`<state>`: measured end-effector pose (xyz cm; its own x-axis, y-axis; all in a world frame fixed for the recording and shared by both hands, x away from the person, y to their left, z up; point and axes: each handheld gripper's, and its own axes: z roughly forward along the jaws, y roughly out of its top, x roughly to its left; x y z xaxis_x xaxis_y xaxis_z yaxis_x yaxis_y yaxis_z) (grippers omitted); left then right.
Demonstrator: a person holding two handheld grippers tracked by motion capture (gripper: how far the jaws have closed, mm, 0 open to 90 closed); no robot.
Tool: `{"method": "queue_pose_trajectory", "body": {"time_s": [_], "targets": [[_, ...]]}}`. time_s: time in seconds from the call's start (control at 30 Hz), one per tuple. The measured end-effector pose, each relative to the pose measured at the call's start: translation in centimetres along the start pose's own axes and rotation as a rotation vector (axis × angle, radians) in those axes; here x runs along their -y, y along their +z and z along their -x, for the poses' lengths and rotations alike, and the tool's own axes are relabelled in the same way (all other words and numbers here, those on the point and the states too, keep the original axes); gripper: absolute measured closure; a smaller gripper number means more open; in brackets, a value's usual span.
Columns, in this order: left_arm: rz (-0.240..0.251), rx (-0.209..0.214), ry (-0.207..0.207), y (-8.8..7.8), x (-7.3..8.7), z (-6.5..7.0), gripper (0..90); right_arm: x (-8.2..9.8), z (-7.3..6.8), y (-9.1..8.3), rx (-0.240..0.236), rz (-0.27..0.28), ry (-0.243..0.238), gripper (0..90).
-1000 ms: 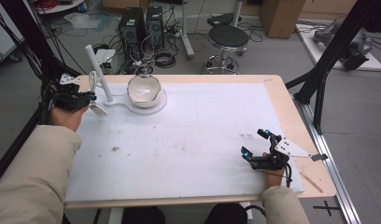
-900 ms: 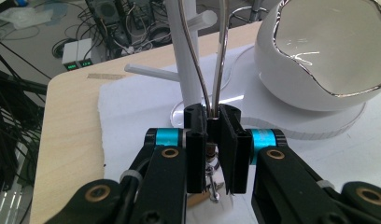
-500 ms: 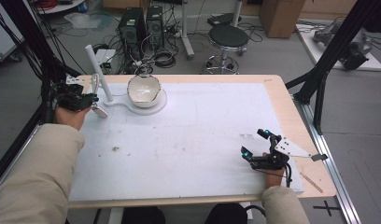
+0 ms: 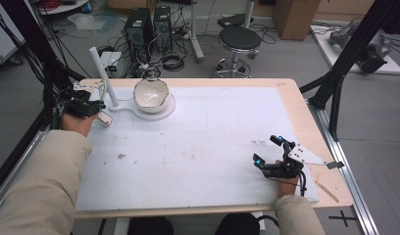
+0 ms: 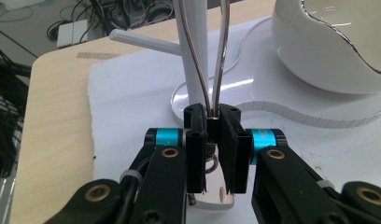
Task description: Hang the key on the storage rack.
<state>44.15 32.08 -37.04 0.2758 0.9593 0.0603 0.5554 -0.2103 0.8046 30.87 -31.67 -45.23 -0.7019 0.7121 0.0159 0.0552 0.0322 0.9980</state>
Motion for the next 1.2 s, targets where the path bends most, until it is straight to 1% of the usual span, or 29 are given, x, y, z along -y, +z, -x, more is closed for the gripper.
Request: {"method": "queue_pose_trajectory", "body": {"time_s": [0.03,0.07,0.1,0.17,0.2,0.23,0.27,0.3,0.33,0.37,0.43,0.47,0.5,0.53,0.57,0.6,0.63,0.7,0.73,0.77,0.8,0.87,0.9,0.93,1.03,1.1,1.13,1.17,1.2], "targets": [[0.0,0.0,0.0,0.0,0.0,0.0,81.2,0.0,0.0,0.0,0.002,-0.001,-0.003,0.6],[0.005,-0.003,0.021,0.1,0.2,-0.1,81.1,0.0,0.0,0.0,0.004,-0.003,0.001,0.6],[0.005,-0.003,0.021,0.1,0.2,-0.1,81.1,0.0,0.0,0.0,0.004,-0.003,0.001,0.6],[0.038,0.011,0.052,0.0,0.5,-0.3,80.6,0.0,0.0,0.0,0.003,-0.003,-0.005,0.6],[0.038,0.011,0.052,0.0,0.5,-0.3,79.2,0.0,0.0,0.0,0.003,-0.002,-0.007,0.6],[0.06,0.003,0.066,-0.1,0.6,-0.3,73.0,0.0,-0.1,0.0,0.003,-0.005,-0.005,0.6],[0.103,-0.014,0.054,-0.5,0.9,-0.4,63.7,0.0,-0.1,0.0,0.003,-0.005,-0.005,0.6],[0.125,-0.01,0.037,-0.7,1.0,-0.4,55.8,0.0,0.0,0.0,0.004,-0.002,-0.008,0.6],[0.125,-0.01,0.037,-0.7,1.0,-0.4,50.6,0.0,0.0,0.0,0.004,-0.002,-0.008,0.6],[0.163,0.038,0.015,-1.1,1.3,-0.7,46.0,0.0,0.0,0.0,0.005,-0.003,0.0,0.6],[0.184,0.125,0.011,-1.6,1.4,-1.0,37.3,0.0,0.0,0.0,0.004,-0.005,0.001,0.6],[0.192,0.149,0.007,-1.9,1.4,-1.0,32.5,0.0,-0.1,0.0,0.003,-0.007,0.003,0.6],[0.192,0.149,0.007,-1.9,1.4,-1.0,25.1,0.0,-0.1,0.0,0.003,-0.007,0.003,0.6],[0.208,0.141,0.037,-2.6,1.4,-0.5,18.6,0.0,-0.1,0.0,0.006,-0.012,0.001,0.6],[0.234,0.158,0.049,-3.1,1.6,-0.3,16.2,0.0,0.0,0.1,0.005,-0.009,-0.005,0.6],[0.273,0.181,0.05,-3.6,1.9,-0.1,15.2,0.0,0.0,0.1,0.008,-0.01,-0.002,0.6],[0.305,0.192,0.055,-4.2,2.3,0.1,12.2,0.0,0.0,0.1,0.008,-0.011,-0.002,0.6],[0.348,0.225,0.053,-5.0,3.0,0.4,5.1,0.0,0.0,0.1,0.008,-0.014,0.0,0.6],[0.362,0.246,0.052,-5.4,3.3,0.5,2.9,0.0,0.0,0.1,0.006,-0.015,0.002,0.6],[0.362,0.246,0.052,-5.4,3.3,0.5,1.7,0.0,0.0,0.1,0.006,-0.015,0.002,0.6],[0.381,0.263,0.05,-5.8,3.6,0.6,1.7,0.0,0.0,0.1,0.007,-0.012,0.001,0.6],[0.449,0.298,0.054,-6.8,4.9,0.9,1.7,0.0,0.0,0.1,0.007,-0.015,-0.002,0.6],[0.449,0.298,0.054,-6.8,4.9,0.9,1.7,0.0,0.0,0.1,0.005,-0.015,0.003,0.6],[0.459,0.313,0.051,-7.1,5.2,1.1,1.7,0.0,0.0,0.1,0.006,-0.017,0.006,0.6],[0.493,0.347,0.068,-7.8,6.3,1.7,1.7,0.0,0.0,0.1,0.006,-0.015,0.005,0.6],[0.506,0.369,0.07,-8.0,7.1,2.3,1.7,0.0,0.0,0.1,0.008,-0.014,-0.01,0.6],[0.527,0.398,0.069,-8.1,8.1,2.9,1.7,0.0,0.0,0.1,0.008,-0.015,-0.001,0.6],[0.527,0.398,0.069,-8.1,8.1,2.9,1.7,0.0,0.0,0.1,0.008,-0.015,-0.001,0.6],[0.538,0.409,0.08,-8.1,8.7,3.2,1.7,0.0,0.0,0.1,0.007,-0.015,0.0,0.6]]}}
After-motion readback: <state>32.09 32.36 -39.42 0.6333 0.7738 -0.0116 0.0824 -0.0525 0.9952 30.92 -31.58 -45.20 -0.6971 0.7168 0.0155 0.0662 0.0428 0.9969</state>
